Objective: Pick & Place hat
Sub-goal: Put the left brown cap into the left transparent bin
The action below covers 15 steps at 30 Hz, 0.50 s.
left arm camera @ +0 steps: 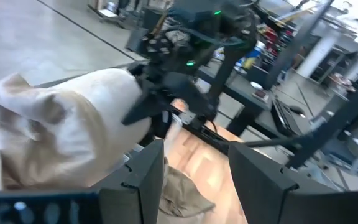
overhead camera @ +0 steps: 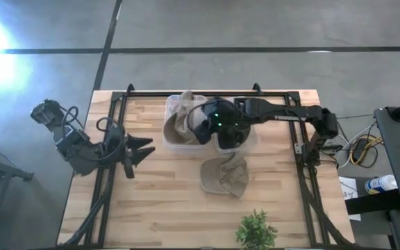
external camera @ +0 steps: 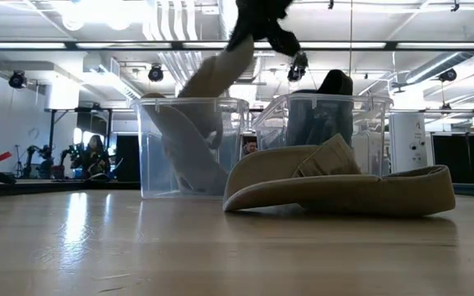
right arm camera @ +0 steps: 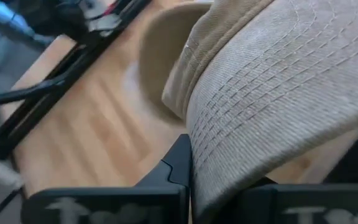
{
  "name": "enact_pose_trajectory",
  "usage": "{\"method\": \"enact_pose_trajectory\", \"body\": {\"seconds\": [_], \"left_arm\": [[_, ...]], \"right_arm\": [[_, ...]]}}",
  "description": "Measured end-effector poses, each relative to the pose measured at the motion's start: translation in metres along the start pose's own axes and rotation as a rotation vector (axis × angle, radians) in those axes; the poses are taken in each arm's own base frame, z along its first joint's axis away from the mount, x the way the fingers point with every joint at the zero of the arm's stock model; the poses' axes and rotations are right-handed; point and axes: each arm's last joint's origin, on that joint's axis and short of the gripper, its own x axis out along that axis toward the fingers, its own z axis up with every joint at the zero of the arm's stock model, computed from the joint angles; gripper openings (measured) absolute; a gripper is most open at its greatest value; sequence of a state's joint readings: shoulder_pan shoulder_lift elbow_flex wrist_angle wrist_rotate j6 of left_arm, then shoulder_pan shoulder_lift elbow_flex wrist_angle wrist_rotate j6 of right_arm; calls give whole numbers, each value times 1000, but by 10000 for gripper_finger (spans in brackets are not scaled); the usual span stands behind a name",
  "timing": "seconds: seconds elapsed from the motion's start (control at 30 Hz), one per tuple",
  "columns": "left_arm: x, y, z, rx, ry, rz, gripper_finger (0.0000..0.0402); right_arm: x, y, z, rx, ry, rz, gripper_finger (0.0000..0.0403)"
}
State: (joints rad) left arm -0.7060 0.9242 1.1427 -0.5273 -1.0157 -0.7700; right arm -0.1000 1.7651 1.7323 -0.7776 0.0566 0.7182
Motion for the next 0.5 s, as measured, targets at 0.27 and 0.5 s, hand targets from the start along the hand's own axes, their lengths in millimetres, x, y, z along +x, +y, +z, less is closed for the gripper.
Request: {"method": "enact_pose_trajectory", "body": {"seconds": [0.27, 0.5], "left_arm": [[9, 7, 6, -3, -38, 64, 174], [12, 11, 8, 7, -46, 96, 174]], "right_arm": [[0, 8, 27, -100, 99, -394, 13], [47, 13, 34, -140, 180, -264, 13]]}}
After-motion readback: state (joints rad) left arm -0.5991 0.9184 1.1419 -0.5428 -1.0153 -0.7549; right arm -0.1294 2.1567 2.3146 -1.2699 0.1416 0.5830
